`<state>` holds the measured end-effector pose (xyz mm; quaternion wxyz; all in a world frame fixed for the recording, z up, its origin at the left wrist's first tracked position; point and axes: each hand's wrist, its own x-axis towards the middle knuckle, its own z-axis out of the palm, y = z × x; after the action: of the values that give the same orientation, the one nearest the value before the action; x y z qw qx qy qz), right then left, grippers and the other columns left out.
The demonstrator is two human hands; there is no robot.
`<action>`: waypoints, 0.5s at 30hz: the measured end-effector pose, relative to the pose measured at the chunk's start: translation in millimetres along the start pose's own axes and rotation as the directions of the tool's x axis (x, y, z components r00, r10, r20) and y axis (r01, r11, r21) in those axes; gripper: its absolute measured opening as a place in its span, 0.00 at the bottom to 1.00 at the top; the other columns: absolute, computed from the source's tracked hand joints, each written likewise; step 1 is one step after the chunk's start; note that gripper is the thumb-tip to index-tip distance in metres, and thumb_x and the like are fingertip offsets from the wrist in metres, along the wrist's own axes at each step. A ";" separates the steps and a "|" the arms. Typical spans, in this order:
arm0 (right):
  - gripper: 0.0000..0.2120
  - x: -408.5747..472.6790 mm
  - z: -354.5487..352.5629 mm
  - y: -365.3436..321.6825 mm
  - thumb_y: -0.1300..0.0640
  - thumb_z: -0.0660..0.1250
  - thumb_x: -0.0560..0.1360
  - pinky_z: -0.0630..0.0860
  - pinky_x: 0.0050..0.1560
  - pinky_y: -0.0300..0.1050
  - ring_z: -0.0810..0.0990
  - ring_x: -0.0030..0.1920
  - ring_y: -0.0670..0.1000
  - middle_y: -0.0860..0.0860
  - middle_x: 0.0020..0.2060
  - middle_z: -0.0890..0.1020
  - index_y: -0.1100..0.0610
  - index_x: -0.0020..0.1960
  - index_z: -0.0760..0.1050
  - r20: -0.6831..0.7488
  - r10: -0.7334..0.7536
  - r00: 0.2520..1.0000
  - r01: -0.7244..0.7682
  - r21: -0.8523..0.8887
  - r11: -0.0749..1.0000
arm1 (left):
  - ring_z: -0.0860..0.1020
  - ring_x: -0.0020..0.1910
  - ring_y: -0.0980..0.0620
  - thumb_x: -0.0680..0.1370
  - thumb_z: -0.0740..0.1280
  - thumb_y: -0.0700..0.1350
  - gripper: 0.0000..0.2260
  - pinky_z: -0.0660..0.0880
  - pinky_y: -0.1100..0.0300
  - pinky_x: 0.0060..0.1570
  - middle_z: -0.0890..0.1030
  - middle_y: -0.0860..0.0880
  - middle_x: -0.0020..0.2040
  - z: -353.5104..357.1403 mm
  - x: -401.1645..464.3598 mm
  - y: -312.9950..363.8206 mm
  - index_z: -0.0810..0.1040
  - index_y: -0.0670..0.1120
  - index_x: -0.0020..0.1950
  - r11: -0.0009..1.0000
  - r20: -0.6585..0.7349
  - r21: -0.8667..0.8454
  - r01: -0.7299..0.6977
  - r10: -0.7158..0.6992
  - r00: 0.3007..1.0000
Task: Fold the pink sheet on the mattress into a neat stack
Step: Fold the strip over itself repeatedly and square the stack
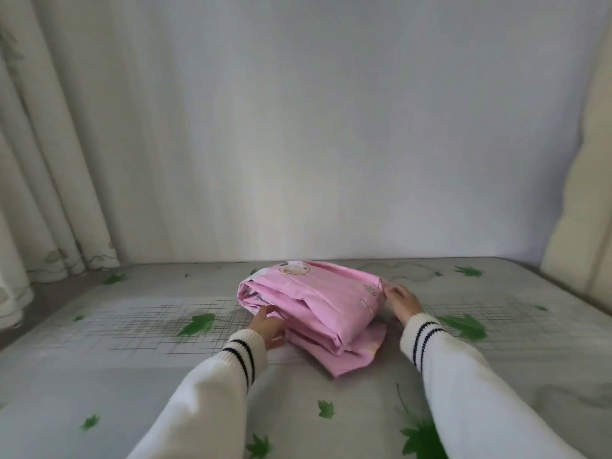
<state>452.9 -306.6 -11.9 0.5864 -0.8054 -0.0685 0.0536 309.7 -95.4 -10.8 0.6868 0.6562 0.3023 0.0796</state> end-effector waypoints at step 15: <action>0.11 -31.6 -4.6 -10.6 0.52 0.62 0.77 0.68 0.31 0.38 0.73 0.28 0.48 0.50 0.27 0.79 0.58 0.42 0.75 0.291 0.109 0.951 -0.057 -0.180 0.982 | 0.72 0.53 0.45 0.81 0.53 0.37 0.17 0.72 0.57 0.42 0.75 0.40 0.56 -12.3 5.8 -3.8 0.67 0.37 0.69 0.992 -0.039 0.089 -0.091 0.095 0.995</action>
<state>422.0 -313.2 -0.2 0.4960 -0.8369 -0.1268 0.1937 306.9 -82.4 -15.7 0.6463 0.6970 0.2896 0.1125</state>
